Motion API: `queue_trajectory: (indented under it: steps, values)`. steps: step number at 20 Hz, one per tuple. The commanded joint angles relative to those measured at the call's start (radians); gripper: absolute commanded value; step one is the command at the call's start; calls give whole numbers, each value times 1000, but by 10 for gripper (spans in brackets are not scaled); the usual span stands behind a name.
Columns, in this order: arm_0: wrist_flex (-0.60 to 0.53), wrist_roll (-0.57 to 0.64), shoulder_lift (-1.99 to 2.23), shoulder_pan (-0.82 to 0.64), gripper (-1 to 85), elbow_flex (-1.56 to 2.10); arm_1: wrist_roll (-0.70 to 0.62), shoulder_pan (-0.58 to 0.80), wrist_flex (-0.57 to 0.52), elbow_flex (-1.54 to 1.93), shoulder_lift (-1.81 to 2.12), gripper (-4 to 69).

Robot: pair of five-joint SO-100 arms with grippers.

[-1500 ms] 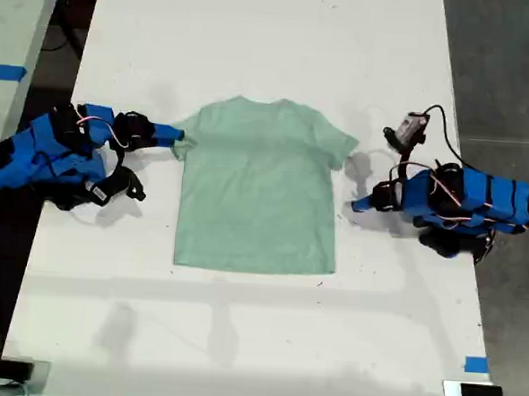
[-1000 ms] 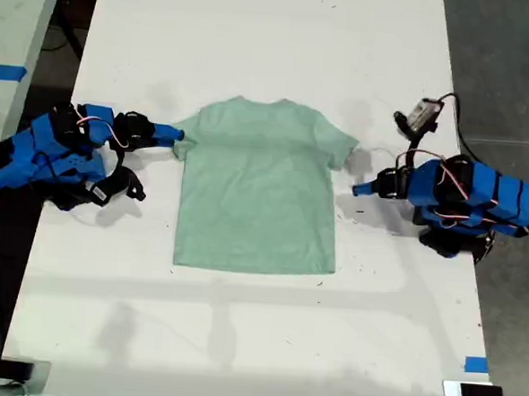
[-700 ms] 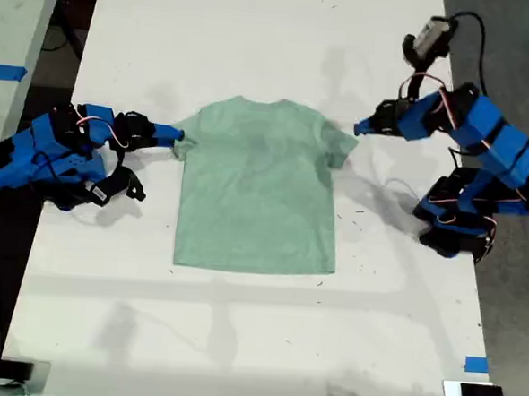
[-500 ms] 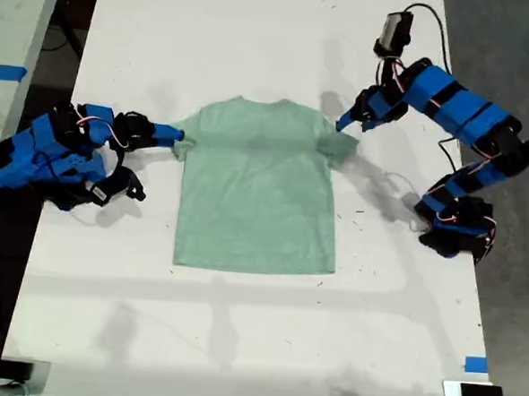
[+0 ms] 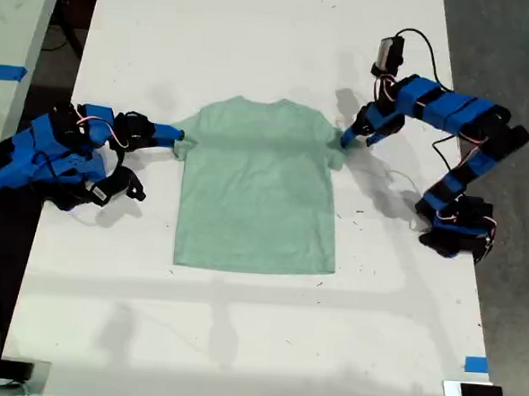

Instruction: Fold t shirt

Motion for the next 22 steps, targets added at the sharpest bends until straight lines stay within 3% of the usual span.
queue_trajectory:
  steps: [1, 2, 3, 4, 8, 11, 15, 18, 22]
  values:
    - [-3, -9, 8, 3, 123, 2, -21, 20, -67, 18, -34, 240]
    - [-3, -9, 8, 3, 123, 2, -25, 23, -71, 15, -64, 225]
    - [-3, -9, 8, 3, 123, 2, -23, 26, -63, 5, -89, 143]
    - [-3, -9, 8, 3, 123, 2, -12, 31, -54, -2, -100, 10]
    - [-3, -9, 8, 3, 123, 2, 35, 46, -48, 48, -17, 12]
    - [-3, -9, 8, 3, 123, 2, 75, 38, 29, 44, 222, 12]
    - [-3, -9, 8, 3, 123, 2, 71, -204, 196, -347, 239, 12]
    - [-3, -9, 8, 3, 123, 2, 72, -402, 152, -503, 71, 12]
    - [-3, -9, 8, 3, 123, 2, 75, -552, 49, -604, -187, 18]
